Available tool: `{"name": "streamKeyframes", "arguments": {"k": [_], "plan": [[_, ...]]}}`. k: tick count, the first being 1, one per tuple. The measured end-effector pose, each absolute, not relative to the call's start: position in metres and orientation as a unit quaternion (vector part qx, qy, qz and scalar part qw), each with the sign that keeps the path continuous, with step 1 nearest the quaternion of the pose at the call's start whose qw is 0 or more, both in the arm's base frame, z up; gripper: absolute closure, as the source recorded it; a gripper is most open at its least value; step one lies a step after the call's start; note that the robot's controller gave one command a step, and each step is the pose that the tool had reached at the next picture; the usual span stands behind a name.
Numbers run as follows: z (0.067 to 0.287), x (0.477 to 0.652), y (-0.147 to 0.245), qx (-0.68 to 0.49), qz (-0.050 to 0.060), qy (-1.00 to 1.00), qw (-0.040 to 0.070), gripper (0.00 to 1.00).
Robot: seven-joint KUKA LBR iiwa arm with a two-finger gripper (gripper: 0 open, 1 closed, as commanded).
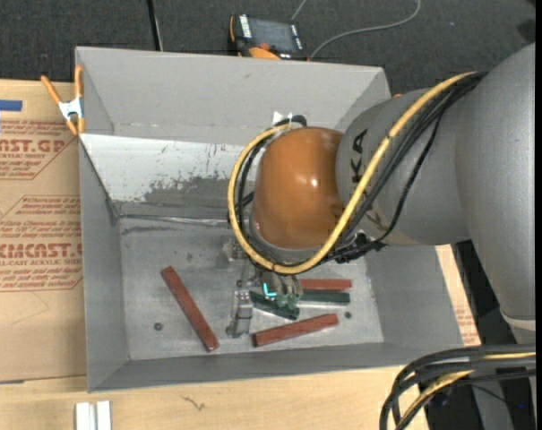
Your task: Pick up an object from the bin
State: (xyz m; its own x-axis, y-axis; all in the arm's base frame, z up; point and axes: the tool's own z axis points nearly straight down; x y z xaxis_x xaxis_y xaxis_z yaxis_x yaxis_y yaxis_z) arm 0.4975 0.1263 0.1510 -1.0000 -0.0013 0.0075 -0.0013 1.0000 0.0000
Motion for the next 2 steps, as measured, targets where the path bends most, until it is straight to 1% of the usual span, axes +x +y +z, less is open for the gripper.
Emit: {"name": "streamKeyframes", "arguments": {"k": [1,2], "plan": [[0.07,0.491,0.07,0.114,0.0,-0.993,-0.003,0.0],[0.07,0.495,0.013,0.1,0.001,-0.995,-0.002,0.0]]}}
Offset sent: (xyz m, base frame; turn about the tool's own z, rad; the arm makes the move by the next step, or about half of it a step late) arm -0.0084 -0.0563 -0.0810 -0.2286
